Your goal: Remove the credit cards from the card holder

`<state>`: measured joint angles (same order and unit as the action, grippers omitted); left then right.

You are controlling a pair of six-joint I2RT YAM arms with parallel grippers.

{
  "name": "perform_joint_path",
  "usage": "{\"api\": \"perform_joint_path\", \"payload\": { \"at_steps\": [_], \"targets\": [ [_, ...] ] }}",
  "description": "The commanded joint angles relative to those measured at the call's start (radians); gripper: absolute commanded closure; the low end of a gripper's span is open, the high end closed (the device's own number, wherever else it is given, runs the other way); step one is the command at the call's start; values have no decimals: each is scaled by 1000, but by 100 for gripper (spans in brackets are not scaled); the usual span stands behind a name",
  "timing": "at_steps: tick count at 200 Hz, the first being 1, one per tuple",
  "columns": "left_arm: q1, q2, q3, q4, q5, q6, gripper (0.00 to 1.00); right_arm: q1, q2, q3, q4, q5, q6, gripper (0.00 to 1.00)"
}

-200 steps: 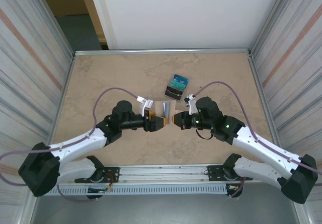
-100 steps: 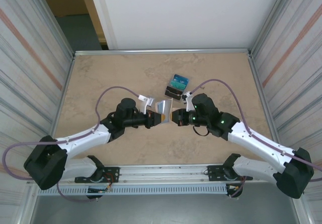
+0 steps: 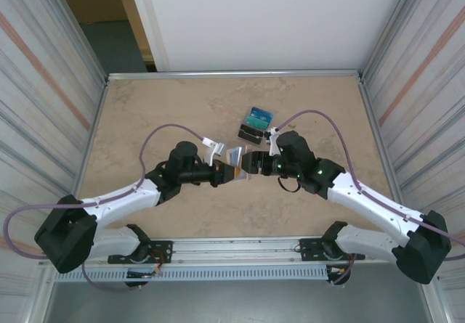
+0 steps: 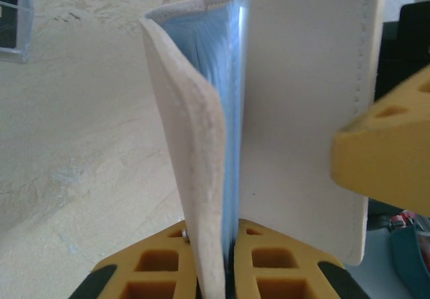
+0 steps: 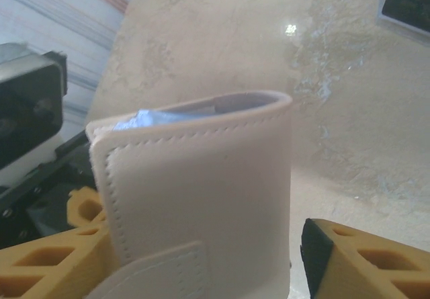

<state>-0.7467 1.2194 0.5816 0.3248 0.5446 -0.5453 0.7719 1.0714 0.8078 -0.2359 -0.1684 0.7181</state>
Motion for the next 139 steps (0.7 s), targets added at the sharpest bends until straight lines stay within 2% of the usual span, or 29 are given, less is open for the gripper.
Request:
{"api": "perform_joint_path", "payload": {
  "at_steps": [1, 29, 71, 139],
  "targets": [
    [-8, 2, 65, -12, 66, 58, 98, -2, 31, 49, -38, 66, 5, 29],
    [-8, 19, 126, -93, 67, 97, 98, -12, 76, 81, -59, 77, 27, 28],
    [-6, 53, 136, -88, 32, 83, 99, -26, 92, 132, -97, 54, 29, 21],
    [-6, 35, 86, -71, 6, 75, 99, -26, -116, 40, -138, 146, 71, 1]
  ]
}}
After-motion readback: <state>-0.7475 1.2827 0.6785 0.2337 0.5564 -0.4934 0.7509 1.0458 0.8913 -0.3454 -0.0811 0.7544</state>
